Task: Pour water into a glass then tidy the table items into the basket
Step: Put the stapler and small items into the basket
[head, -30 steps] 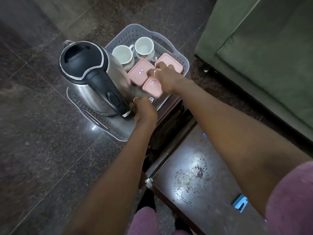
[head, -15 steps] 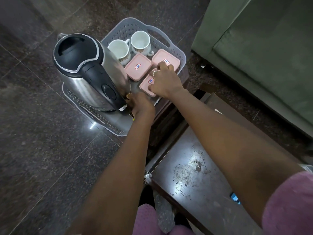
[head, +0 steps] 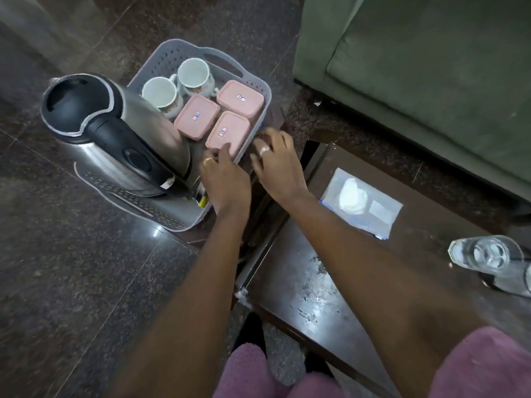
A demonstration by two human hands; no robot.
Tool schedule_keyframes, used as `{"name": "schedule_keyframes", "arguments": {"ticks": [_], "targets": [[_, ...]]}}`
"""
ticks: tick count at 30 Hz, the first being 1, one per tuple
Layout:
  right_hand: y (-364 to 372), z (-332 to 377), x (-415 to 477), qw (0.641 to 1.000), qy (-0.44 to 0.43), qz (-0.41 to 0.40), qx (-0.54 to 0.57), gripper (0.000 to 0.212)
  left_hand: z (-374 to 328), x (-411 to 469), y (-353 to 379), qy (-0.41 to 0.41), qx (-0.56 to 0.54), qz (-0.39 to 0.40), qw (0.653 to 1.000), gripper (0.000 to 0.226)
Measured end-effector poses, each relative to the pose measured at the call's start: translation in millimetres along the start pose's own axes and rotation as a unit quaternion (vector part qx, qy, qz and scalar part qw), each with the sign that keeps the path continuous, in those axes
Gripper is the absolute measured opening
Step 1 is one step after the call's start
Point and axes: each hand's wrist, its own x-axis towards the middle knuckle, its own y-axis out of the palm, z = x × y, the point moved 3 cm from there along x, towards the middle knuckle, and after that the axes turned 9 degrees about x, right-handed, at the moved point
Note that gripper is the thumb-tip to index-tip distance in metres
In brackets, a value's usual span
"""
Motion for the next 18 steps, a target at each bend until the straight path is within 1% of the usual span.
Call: {"name": "schedule_keyframes", "arguments": {"ticks": [2, 3, 5, 7, 9, 11, 13, 14, 16, 18], "targets": [[-7, -17, -34, 0.999, 0.037, -0.035, 0.016, 0.029, -17, -31, 9, 0.075, -0.020, -0.033, 0.996, 0.042], [-9, -28, -54, 0.997, 0.067, -0.035, 0.025, 0.030, -26, -48, 18, 0.103, -0.034, -0.029, 0.994, 0.040], [-10, -52, -98, 0.982, 0.172, -0.029, 0.078, 0.033, -38, -83, 40, 0.144, -0.050, 0.005, 0.988, 0.038], [-10, -73, -145, 0.960, 0.257, -0.053, 0.101, 0.036, -46, -118, 63, 0.165, -0.043, 0.073, 0.983, 0.037], [-17, -89, -192, 0.950, 0.304, -0.062, 0.038, 0.037, -54, -156, 87, 0.194, -0.024, 0.150, 0.969, 0.037], [-27, -101, -238, 0.930, 0.357, -0.078, 0.038, 0.038, -61, -194, 110, 0.235, 0.008, 0.222, 0.946, 0.036], [-34, -115, -278, 0.913, 0.401, -0.072, 0.001, 0.031, -65, -227, 128, 0.262, 0.034, 0.284, 0.922, 0.036], [-39, -125, -298, 0.898, 0.433, -0.080, -0.007, 0.028, -67, -242, 137, 0.272, 0.050, 0.311, 0.909, 0.037], [-52, -144, -334, 0.859, 0.505, -0.086, -0.008, 0.033, -74, -273, 152, 0.282, 0.078, 0.358, 0.887, 0.042], [-66, -161, -362, 0.834, 0.545, -0.081, -0.038, 0.037, -84, -298, 164, 0.268, 0.094, 0.392, 0.875, 0.049]]}}
